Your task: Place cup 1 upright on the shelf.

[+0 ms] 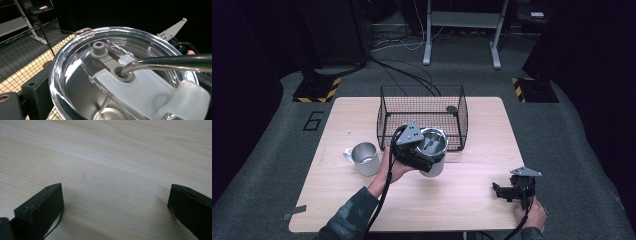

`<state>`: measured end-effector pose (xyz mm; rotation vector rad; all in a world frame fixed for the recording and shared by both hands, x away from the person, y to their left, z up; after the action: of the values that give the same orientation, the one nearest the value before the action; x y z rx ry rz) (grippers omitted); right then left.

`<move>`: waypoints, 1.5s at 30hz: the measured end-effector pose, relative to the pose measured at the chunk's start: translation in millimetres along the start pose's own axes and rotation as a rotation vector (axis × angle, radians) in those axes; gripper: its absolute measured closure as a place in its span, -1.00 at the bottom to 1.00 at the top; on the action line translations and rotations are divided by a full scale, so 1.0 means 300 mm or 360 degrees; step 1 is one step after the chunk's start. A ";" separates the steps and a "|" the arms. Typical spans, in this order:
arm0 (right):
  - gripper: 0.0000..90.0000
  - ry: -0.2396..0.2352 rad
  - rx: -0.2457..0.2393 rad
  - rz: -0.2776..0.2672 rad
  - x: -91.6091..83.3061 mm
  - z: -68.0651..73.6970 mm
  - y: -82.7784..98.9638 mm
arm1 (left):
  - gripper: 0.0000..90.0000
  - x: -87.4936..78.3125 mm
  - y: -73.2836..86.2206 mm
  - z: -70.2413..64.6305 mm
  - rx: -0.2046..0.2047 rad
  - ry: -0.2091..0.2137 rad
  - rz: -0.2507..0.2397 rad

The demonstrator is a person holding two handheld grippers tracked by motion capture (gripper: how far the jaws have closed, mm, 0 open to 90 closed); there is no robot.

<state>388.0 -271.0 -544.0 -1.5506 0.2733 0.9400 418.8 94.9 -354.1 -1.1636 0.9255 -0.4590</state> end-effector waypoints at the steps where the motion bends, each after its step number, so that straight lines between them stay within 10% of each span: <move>1: -1.00 0.0000 0.0000 0.0000 0.000 0.000 0.000 | -0.92 0.000 0.000 0.000 0.0000 0.0000 0.0000; 45: -1.00 0.0000 0.0000 0.0000 0.000 0.000 0.000 | -0.92 0.133 -0.167 0.151 -0.0039 -0.0071 -0.0023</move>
<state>388.0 -271.0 -544.0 -1.5505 0.2733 0.9400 485.2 73.5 -318.4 -1.1990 0.8872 -0.4325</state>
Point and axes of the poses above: each handheld gripper's, and its own axes: x roughly forward along the jaws, y roughly out of its underside, z roughly to its left, the point moved 2 cm from there along x, roughly forward along the jaws, and after that the axes turned 6 degrees about -y, right-handed, at the moved point
